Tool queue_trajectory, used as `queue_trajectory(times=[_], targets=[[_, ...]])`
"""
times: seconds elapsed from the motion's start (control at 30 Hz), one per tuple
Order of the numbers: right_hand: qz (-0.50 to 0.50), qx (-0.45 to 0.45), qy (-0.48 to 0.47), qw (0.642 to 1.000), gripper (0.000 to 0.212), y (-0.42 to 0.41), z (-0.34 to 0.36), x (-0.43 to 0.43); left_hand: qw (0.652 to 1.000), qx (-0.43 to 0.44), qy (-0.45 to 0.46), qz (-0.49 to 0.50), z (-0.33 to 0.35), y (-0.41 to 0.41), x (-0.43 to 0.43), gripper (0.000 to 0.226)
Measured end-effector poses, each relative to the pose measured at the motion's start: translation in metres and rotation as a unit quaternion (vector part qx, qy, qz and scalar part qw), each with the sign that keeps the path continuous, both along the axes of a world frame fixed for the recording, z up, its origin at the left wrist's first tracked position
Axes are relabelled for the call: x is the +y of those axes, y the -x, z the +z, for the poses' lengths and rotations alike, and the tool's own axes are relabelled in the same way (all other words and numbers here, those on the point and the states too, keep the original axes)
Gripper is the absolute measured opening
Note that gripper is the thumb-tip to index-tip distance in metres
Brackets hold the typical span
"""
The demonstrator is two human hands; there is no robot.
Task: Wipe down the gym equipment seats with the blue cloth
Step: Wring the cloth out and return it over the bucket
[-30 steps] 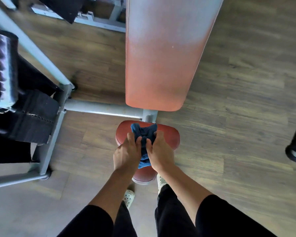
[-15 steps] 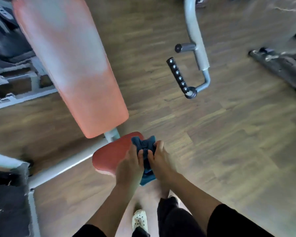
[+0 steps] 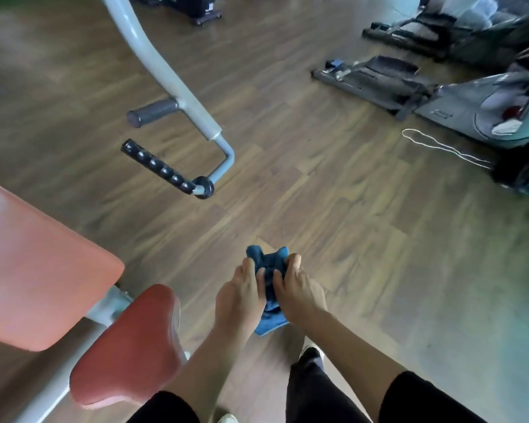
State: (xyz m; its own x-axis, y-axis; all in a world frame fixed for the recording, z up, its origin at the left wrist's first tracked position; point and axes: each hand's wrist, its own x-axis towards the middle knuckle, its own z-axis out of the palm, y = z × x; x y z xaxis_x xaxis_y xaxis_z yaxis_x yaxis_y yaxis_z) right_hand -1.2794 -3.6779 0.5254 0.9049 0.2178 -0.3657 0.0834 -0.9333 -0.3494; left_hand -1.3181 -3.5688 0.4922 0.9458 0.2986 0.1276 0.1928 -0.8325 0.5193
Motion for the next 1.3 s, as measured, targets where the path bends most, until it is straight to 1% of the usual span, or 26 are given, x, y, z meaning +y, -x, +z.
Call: queue_trajectory(times=[0.03, 0.1, 0.13, 0.2, 0.23, 0.3, 0.33, 0.4, 0.43, 0.5, 0.6, 0.67, 0.73, 0.83, 0.93, 1.03, 1.13, 1.2, 1.27, 1.3], targets=[[-0.006, -0.002, 0.003, 1.000, 0.023, -0.015, 0.000, -0.007, 1.000, 0.003, -0.007, -0.007, -0.001, -0.017, -0.007, 0.046], [-0.010, 0.002, -0.005, 1.000, 0.022, -0.047, 0.000, -0.020, 0.999, 0.002, -0.035, -0.019, -0.003, -0.051, -0.017, 0.032], [0.000, -0.003, -0.002, 1.000, 0.026, -0.065, 0.001, -0.026, 0.998, -0.001, -0.058, -0.026, -0.001, -0.071, -0.023, 0.026], [0.045, -0.023, 0.035, 0.998, 0.036, -0.106, 0.010, -0.041, 0.995, -0.008, -0.103, -0.016, 0.004, -0.113, -0.036, 0.022], [0.048, -0.025, 0.037, 0.998, 0.032, -0.127, 0.014, -0.048, 0.993, -0.010, -0.119, -0.007, 0.006, -0.134, -0.043, 0.023], [0.041, -0.011, 0.010, 0.999, 0.015, -0.165, 0.018, -0.059, 0.993, -0.005, -0.122, 0.001, 0.011, -0.173, -0.054, 0.024], [0.033, -0.003, -0.014, 0.999, 0.015, -0.184, 0.019, -0.062, 0.993, -0.001, -0.115, 0.005, 0.013, -0.190, -0.058, 0.023], [0.023, 0.000, -0.048, 0.999, 0.029, -0.226, 0.020, -0.069, 0.994, 0.003, -0.105, 0.015, 0.020, -0.227, -0.066, 0.022], [0.039, -0.008, -0.040, 0.998, 0.031, -0.245, 0.021, -0.071, 0.995, 0.006, -0.098, 0.020, 0.023, -0.243, -0.068, 0.022], [0.066, -0.018, -0.020, 0.997, 0.032, -0.283, 0.020, -0.074, 0.996, 0.008, -0.087, 0.032, 0.026, -0.275, -0.071, 0.022], [0.072, -0.022, -0.038, 0.996, 0.031, -0.331, 0.016, -0.068, 0.994, 0.028, -0.087, 0.060, 0.027, -0.321, -0.064, 0.022], [0.078, -0.011, -0.049, 0.996, 0.026, -0.366, 0.012, -0.058, 0.991, 0.050, -0.091, 0.084, 0.022, -0.355, -0.056, 0.023], [0.082, -0.005, -0.065, 0.994, 0.021, -0.402, 0.008, -0.047, 0.990, 0.067, -0.093, 0.086, 0.022, -0.389, -0.047, 0.025], [0.091, -0.013, -0.073, 0.993, 0.024, -0.469, 0.000, -0.019, 0.984, 0.097, -0.116, 0.095, 0.021, -0.455, -0.023, 0.029], [0.096, -0.013, -0.068, 0.993, 0.027, -0.542, 0.000, 0.019, 0.985, 0.071, -0.108, 0.113, 0.022, -0.525, 0.011, 0.022], [0.094, 0.006, -0.099, 0.991, 0.031, -0.606, 0.010, 0.058, 0.986, 0.081, -0.079, 0.125, 0.026, -0.584, 0.046, 0.025], [0.149, -0.038, -0.078, 0.985, 0.027, -0.676, 0.018, 0.100, 0.984, 0.053, -0.079, 0.149, 0.031, -0.647, 0.093, 0.024], [0.164, -0.026, -0.093, 0.982, 0.029, -0.716, 0.020, 0.130, 0.981, 0.066, -0.064, 0.170, 0.035, -0.684, 0.122, 0.027], [0.165, -0.011, -0.098, 0.981, 0.035, -0.750, 0.020, 0.158, 0.979, 0.090, -0.045, 0.178, 0.036, -0.714, 0.146, 0.031], [0.176, -0.013, -0.094, 0.980, 0.036, -0.767, 0.019, 0.173, 0.978, 0.085, -0.044, 0.185, 0.036, -0.731, 0.159, 0.032]])
